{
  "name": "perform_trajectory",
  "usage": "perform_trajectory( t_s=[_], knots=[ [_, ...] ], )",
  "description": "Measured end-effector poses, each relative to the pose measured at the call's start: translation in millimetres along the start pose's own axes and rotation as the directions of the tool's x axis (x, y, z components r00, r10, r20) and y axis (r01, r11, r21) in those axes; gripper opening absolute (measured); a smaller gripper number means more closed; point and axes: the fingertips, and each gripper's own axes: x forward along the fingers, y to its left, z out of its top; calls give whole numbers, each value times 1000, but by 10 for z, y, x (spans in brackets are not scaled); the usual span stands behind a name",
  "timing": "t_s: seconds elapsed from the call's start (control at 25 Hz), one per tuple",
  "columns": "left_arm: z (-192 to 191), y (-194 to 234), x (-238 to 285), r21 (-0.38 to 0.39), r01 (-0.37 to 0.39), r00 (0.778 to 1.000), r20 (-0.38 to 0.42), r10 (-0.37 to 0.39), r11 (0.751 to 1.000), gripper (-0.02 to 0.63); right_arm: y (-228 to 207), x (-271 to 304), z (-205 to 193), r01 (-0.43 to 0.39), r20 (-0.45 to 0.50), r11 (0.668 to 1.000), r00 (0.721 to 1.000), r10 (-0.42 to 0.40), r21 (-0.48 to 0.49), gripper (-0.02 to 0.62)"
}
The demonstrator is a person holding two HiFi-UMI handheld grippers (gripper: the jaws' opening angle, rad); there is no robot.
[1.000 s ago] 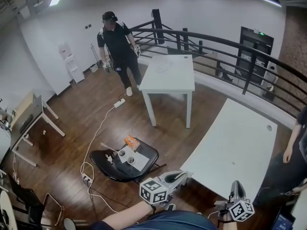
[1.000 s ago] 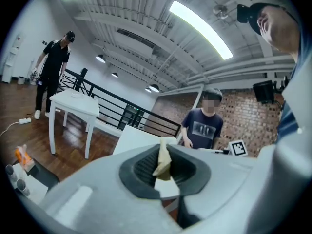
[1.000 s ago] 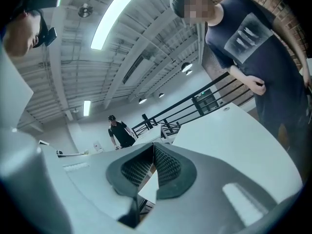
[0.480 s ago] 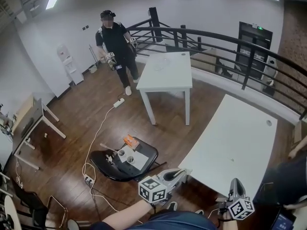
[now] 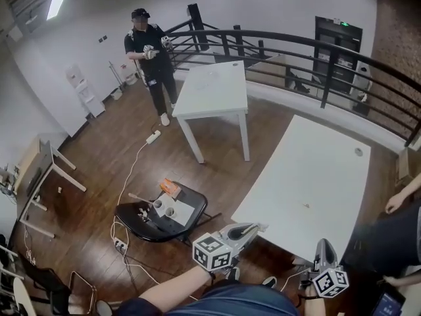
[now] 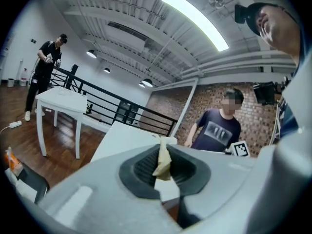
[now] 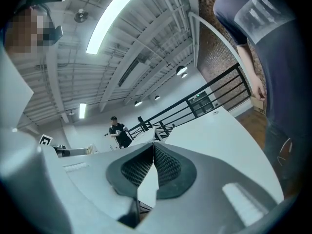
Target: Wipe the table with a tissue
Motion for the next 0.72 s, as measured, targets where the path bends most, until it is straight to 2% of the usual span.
perform_trajectory(
  t_s=[0.36,0.52,0.6,0.72],
  knots=[
    [-321,28,309,-21,-56,997,-59,55,998,20,-377,-180,81,51,-18,998,999,-51,-20,11],
    [-214,209,378,-23,-77,996,-40,76,997,20,-487,22,98,51,-29,998,998,-52,-21,12],
    [-141,311,459,-31,-65,997,-50,63,997,20,-482,91,196,76,-28,997,997,-77,-24,12],
    [-260,462,644,-60,-18,994,-113,11,998,20,-563,61,180,168,-52,986,984,-169,-21,12]
  ],
)
